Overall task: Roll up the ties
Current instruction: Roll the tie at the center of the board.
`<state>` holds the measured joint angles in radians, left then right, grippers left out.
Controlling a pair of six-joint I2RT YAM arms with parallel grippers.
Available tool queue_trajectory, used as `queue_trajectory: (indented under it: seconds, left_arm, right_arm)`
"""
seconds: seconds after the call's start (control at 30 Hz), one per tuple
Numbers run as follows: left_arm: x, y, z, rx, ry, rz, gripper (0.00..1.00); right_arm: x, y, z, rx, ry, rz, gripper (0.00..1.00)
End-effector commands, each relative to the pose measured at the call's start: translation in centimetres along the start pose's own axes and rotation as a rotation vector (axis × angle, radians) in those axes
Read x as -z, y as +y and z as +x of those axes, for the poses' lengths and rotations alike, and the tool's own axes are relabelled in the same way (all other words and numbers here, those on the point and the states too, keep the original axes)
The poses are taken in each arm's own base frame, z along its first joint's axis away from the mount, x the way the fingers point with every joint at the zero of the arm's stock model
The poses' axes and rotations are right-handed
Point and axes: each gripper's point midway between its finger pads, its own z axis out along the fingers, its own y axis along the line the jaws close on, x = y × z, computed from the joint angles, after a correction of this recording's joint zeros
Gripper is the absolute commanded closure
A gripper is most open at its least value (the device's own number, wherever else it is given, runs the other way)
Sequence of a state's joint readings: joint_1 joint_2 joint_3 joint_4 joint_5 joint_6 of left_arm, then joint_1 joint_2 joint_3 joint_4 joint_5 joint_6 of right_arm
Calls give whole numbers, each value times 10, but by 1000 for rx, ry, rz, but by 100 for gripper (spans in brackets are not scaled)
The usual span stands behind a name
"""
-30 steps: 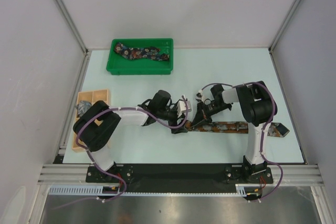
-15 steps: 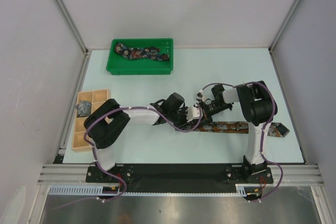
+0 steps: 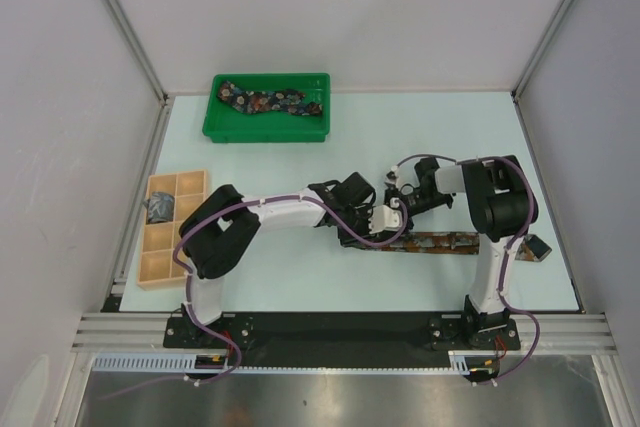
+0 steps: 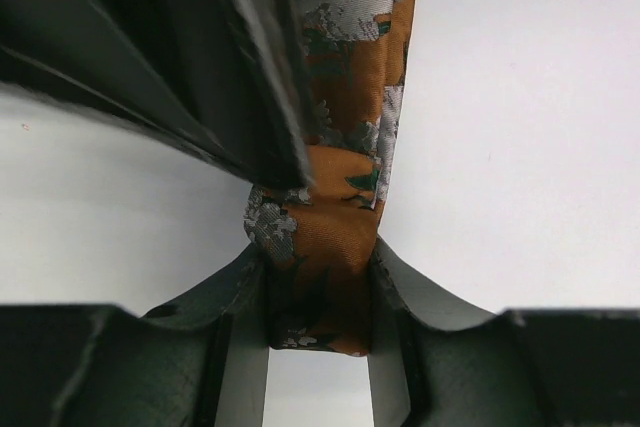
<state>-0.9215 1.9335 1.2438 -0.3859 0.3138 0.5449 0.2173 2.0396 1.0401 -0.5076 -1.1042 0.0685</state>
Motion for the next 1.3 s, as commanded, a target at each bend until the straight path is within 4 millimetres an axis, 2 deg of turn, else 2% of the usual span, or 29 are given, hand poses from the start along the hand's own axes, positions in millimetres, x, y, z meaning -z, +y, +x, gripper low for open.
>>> queue_trajectory:
  seconds: [0.0,0.23,0.47,0.57,0.6,0.67,0.7,0.73,0.77,0.8,0.87,0.93,1.03,1.1,1.13,1.27]
  left_arm:
    - [-14,-3,52,-15,211,-8,77]
    - [-15,0,52,-12,225,-23,75]
    - [-16,0,52,-8,225,-18,71]
    - [-16,0,51,-5,217,-18,71]
    - [-16,-1,49,-6,210,-18,71]
    - [-16,-3,47,-2,197,-10,68]
    - [-16,-3,46,-1,189,-5,66]
    - [-15,-3,43,0,173,-2,63]
    - [-13,-3,41,22,149,8,55]
    - [-9,-1,35,29,120,5,52]
    - [-4,3,27,54,52,12,39]
    - [8,4,9,50,-63,7,30]
    - [26,4,-14,50,-229,-2,25]
    - [33,1,-22,56,-309,1,23]
    - [34,-6,-24,42,-356,18,21]
    - [30,-9,-35,46,-440,57,19]
  right_arm:
    - [23,4,-9,52,-69,9,62]
    - [11,24,-2,48,-29,-84,57]
    - [-5,25,6,59,8,-67,57]
    - [-9,17,4,61,5,-32,65]
    - [-9,12,4,55,3,-14,77]
    - [-11,5,7,49,17,5,90]
    - [-11,0,8,45,17,30,100]
    - [-11,-5,11,45,30,40,100]
    - [-10,-10,12,48,34,62,100]
    - [-9,-12,12,46,36,73,100]
    - [-8,-19,16,31,51,101,100]
    - [-7,-25,19,39,58,120,100]
    - [-4,-39,21,19,59,169,100]
    - [1,-47,18,11,47,207,100]
    - [2,-49,19,6,49,221,100]
    - [10,-63,17,1,38,306,100]
